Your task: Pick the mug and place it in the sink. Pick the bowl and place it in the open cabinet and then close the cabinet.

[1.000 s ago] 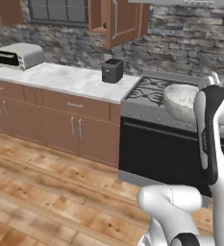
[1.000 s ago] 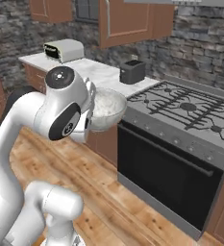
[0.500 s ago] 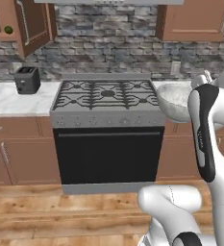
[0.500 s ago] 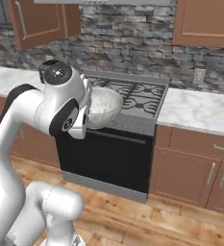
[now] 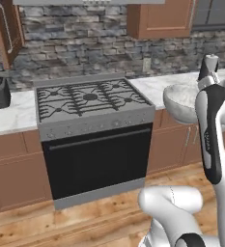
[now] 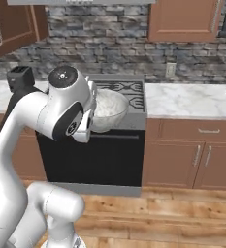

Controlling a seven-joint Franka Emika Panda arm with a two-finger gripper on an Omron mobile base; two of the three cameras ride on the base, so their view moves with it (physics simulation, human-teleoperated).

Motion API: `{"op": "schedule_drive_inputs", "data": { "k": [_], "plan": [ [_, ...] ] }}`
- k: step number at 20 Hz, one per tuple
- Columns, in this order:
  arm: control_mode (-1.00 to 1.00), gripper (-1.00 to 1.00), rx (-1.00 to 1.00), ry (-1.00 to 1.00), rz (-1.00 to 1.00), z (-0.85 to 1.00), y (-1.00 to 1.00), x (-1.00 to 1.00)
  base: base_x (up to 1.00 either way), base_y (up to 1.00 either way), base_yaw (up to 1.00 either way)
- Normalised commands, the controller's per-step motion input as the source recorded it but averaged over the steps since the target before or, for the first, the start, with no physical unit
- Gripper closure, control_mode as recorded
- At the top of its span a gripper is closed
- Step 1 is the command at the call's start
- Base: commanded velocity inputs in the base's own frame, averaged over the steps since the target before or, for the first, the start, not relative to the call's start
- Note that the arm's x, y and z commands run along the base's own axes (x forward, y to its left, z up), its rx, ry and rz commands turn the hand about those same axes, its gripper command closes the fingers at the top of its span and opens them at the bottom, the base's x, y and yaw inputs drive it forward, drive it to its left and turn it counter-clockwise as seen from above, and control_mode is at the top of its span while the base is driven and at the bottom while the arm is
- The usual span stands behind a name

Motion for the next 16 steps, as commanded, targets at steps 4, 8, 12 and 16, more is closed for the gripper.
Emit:
{"op": "schedule_drive_inputs", "data": {
  "k": [4,8,12,16],
  "plan": [
    [1.00,1.00,0.00,0.00,0.00,0.00,0.00,0.00,0.20,1.00,-0.41],
    [1.00,1.00,0.00,0.00,0.00,0.00,0.00,0.00,0.12,1.00,-0.36],
    [1.00,1.00,0.00,0.00,0.00,0.00,0.00,0.00,0.00,1.00,-0.36],
    [1.00,1.00,0.00,0.00,0.00,0.00,0.00,0.00,0.00,1.00,-0.36]
  ]
}}
